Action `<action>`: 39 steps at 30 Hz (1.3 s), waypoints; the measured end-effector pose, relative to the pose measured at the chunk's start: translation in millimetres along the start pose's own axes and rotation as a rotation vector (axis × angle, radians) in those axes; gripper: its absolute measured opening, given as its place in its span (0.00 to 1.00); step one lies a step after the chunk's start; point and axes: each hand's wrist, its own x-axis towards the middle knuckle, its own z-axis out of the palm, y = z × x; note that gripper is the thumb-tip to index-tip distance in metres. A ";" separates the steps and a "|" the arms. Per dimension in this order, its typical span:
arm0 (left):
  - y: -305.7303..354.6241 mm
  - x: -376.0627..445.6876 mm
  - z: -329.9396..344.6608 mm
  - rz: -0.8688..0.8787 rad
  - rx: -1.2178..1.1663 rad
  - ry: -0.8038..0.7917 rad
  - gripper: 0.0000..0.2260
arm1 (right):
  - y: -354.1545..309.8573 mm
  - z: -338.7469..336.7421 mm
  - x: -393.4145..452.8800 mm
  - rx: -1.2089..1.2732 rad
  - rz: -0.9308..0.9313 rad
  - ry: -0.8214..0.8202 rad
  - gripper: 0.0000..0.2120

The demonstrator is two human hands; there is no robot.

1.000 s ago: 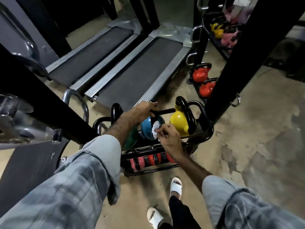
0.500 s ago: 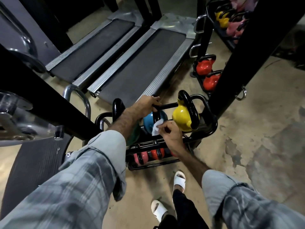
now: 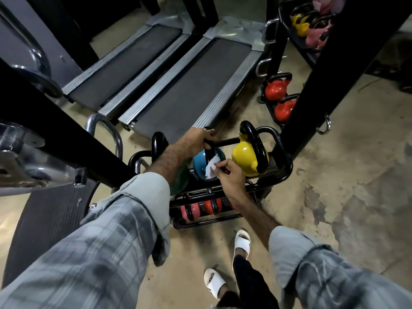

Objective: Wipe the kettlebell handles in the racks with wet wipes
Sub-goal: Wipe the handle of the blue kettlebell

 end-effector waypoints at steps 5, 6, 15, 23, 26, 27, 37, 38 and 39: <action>-1.8 -0.6 3.0 -0.002 -0.001 -0.015 0.20 | 7.9 -0.3 6.1 0.079 0.223 -0.118 0.03; -1.6 -0.3 3.0 -0.003 -0.001 -0.015 0.20 | 8.7 -1.0 8.6 0.104 0.253 -0.140 0.04; -3.7 3.1 5.3 -0.030 -0.079 -0.008 0.20 | -15.4 -1.0 36.2 0.072 0.257 -0.277 0.08; -6.3 -0.6 6.0 0.008 -0.066 0.016 0.20 | 3.0 -5.5 -2.5 -0.133 0.058 -0.062 0.10; -4.6 -2.7 3.2 0.032 -0.050 0.023 0.20 | -20.5 2.1 5.1 -0.076 0.021 0.003 0.07; -4.7 -2.8 2.3 0.035 -0.054 0.023 0.19 | -23.6 4.3 6.4 -0.068 -0.001 0.030 0.05; -13.8 -7.9 3.4 -0.014 -0.149 0.096 0.23 | 8.3 -19.2 -2.7 -0.493 -0.644 -0.046 0.09; -15.0 -7.6 4.1 -0.015 -0.161 0.099 0.22 | 5.2 -20.1 5.3 -0.602 -0.776 -0.132 0.11; -15.5 -7.0 4.3 -0.011 -0.168 0.097 0.22 | 1.2 -22.2 13.0 -0.753 -0.914 -0.237 0.13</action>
